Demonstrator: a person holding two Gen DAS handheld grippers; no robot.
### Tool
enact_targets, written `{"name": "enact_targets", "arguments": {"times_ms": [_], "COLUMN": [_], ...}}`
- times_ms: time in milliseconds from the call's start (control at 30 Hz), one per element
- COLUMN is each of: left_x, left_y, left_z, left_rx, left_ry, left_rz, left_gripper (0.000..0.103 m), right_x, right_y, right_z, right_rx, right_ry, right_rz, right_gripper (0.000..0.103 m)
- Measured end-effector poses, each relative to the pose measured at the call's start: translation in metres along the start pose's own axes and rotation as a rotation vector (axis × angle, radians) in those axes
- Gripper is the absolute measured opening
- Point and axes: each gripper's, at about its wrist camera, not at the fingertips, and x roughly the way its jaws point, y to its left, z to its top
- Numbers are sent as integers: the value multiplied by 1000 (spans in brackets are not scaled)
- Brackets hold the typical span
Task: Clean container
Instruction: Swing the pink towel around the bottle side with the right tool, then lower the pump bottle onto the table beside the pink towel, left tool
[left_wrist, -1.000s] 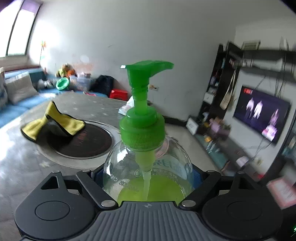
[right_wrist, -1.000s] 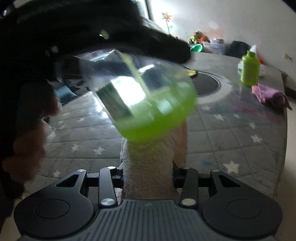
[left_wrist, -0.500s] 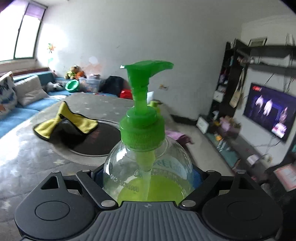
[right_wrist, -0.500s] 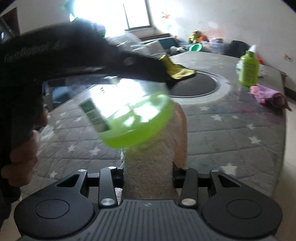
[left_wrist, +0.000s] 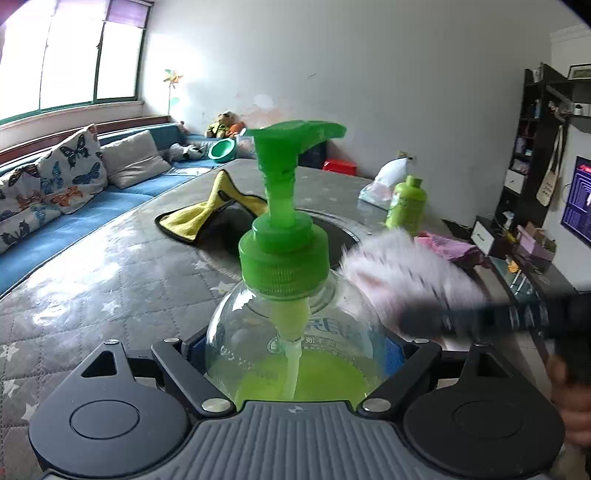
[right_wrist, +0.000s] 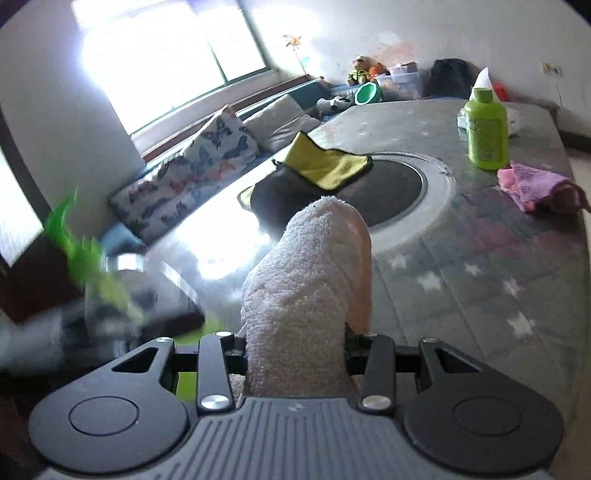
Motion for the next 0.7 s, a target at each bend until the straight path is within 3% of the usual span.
{"name": "enact_targets", "arguments": {"times_ms": [133, 267, 433, 700], "left_x": [13, 21, 20, 5], "left_y": [1, 2, -1, -7], "left_z": [-3, -7, -7, -10], "left_rx": [9, 6, 20, 43], "left_ry": [21, 46, 29, 1], "left_rz": [33, 48, 37, 64], "left_gripper": [88, 88, 91, 101], "right_x": [28, 47, 39, 19], "right_y": [-2, 4, 8, 8], "right_z": [21, 24, 20, 16], "right_rx": [42, -19, -68, -102], "right_ry": [-6, 14, -12, -40], "right_rz": [15, -60, -83, -108], "right_gripper": [47, 57, 74, 80]}}
